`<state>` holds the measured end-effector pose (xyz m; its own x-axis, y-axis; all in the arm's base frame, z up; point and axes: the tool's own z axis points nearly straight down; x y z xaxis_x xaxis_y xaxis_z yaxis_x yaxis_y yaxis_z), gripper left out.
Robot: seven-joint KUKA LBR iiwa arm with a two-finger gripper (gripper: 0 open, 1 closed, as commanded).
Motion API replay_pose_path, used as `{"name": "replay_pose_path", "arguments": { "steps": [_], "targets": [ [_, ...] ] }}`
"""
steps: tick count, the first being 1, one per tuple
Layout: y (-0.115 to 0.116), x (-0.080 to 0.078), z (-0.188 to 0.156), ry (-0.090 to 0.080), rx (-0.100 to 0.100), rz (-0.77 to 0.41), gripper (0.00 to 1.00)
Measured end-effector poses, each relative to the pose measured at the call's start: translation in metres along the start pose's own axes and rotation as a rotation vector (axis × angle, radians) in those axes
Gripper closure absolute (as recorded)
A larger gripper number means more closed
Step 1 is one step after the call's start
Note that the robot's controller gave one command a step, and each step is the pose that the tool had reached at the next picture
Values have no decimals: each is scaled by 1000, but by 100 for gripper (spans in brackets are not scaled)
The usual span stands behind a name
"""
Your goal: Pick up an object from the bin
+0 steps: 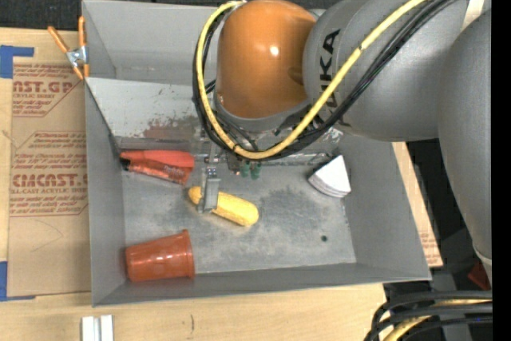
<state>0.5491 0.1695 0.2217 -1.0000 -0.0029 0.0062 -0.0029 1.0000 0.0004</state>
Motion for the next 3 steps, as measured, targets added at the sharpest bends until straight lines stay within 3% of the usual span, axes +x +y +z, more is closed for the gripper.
{"name": "replay_pose_path", "arguments": {
  "steps": [1, 2, 3],
  "targets": [
    [-1, -2, -5, -7, -1, 2, 0],
    [-21, 0, 26, -11, -2, -75, 0],
    [-55, 26, 64, -8, 0, -262, 0]
  ]
}}
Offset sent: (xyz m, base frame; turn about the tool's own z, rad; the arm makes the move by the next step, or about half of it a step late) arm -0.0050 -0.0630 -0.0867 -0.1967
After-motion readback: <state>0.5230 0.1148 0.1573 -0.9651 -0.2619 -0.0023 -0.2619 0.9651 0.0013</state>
